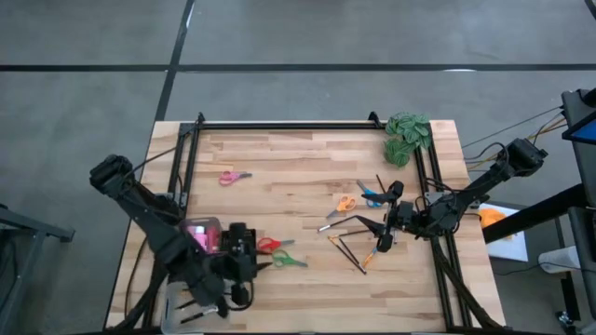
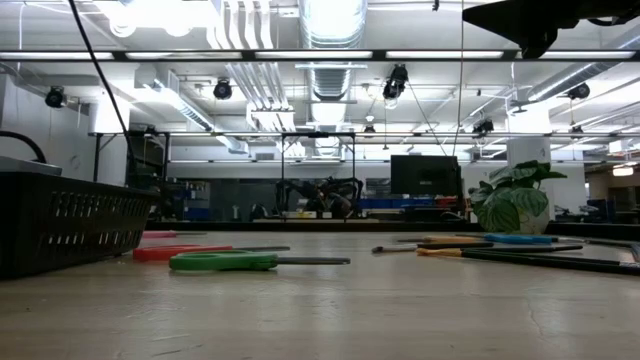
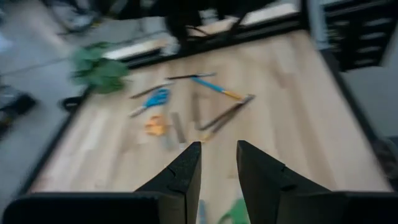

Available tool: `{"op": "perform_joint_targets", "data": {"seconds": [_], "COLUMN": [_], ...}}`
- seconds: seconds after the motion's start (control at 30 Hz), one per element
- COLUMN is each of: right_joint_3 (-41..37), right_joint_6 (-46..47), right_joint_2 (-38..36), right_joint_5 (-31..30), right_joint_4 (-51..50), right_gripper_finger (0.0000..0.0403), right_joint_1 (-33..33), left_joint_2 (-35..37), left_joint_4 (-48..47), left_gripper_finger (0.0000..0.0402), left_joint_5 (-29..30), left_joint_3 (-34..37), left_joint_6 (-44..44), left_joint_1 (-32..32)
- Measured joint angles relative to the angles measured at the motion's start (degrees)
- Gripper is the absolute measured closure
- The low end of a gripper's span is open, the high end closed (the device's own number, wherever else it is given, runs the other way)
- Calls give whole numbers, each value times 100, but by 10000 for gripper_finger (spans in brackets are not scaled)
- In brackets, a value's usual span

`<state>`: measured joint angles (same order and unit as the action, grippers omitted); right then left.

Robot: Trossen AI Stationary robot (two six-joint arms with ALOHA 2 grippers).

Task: Pick & Place Paint Supplies
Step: Put the silver paint brush into the transparent bin

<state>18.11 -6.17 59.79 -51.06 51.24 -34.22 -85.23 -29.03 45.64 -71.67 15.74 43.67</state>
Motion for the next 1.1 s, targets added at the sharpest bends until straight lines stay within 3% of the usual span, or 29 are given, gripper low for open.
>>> {"op": "perform_joint_targets", "data": {"seconds": [0.17, 0.57, 0.73, 1.1], "right_joint_3": [0, 0, 0, 0], "right_joint_6": [3, 1, 6, 573], "right_joint_2": [0, 0, 0, 0], "right_joint_5": [1, 1, -1, 34], "right_joint_4": [0, 0, 0, 30], "right_gripper_finger": [115, 115, 115, 115], "right_joint_1": [0, 0, 0, 3], "left_joint_2": [0, 168, 498, 1575], "left_joint_4": [382, 1685, 1969, 3734], "left_gripper_finger": [297, 297, 297, 297], "left_joint_5": [-974, -1224, -1199, -1297], "left_joint_3": [87, 904, 1301, 2844], "left_joint_6": [-504, -1277, -1314, -1431], "left_joint_1": [-221, -223, -398, -825]}}
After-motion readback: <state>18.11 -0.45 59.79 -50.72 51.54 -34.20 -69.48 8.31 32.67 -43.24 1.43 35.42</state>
